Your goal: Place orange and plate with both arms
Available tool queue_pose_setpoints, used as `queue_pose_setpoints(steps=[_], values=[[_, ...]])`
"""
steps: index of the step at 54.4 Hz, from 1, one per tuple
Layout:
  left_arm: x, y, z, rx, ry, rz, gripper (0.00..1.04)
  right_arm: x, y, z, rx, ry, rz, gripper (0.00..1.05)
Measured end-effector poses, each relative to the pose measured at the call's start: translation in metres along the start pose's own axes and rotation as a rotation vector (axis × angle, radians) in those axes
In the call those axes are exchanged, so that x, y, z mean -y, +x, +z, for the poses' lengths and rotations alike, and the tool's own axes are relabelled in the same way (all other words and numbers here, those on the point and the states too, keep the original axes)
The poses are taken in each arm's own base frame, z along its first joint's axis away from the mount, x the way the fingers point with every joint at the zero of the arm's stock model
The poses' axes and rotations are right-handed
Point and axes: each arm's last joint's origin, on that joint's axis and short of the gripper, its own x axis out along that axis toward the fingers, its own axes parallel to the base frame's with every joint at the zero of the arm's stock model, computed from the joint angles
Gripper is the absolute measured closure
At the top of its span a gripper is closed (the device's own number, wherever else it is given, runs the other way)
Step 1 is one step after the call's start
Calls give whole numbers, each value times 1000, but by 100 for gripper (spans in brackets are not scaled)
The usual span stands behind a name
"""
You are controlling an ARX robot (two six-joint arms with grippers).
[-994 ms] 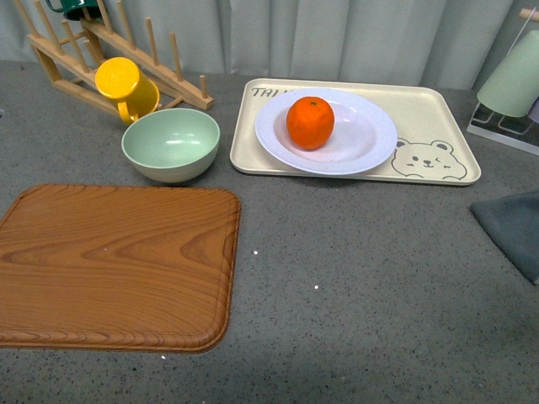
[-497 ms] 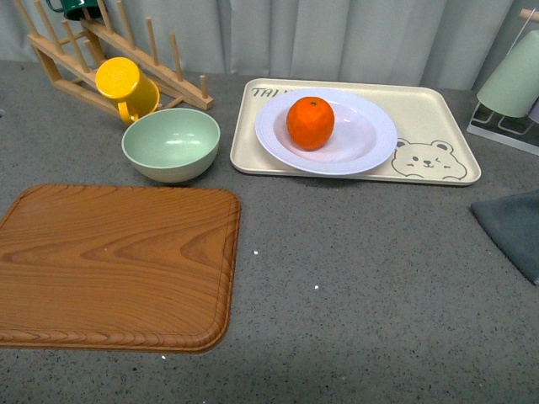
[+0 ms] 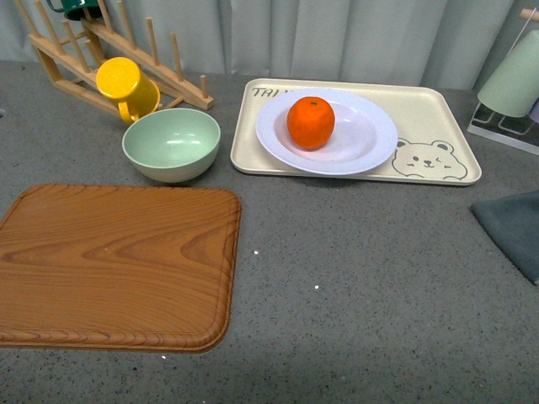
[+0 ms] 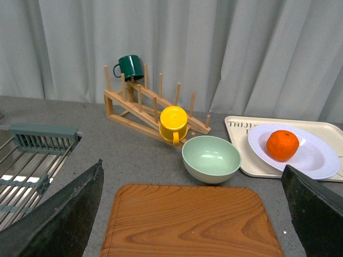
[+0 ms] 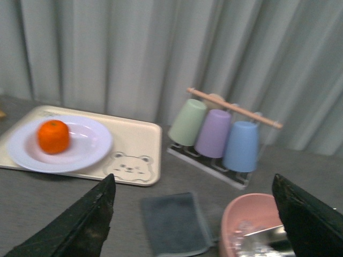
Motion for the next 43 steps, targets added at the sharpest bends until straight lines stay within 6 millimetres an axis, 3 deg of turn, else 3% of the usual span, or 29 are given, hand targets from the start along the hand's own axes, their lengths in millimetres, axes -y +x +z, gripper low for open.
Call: queue_pose_setpoints(steps=[13,21,32,43], values=[[0,0,0,0,0,-1,6,0,0,0,4,84,-2,72],[0,0,0,0,0,-1,6,0,0,0,4,90,-2,104],[0,0,0,0,0,-1,6,0,0,0,4,93,-3,102],[0,0,0,0,0,-1,6,0,0,0,4,93,-2,67]])
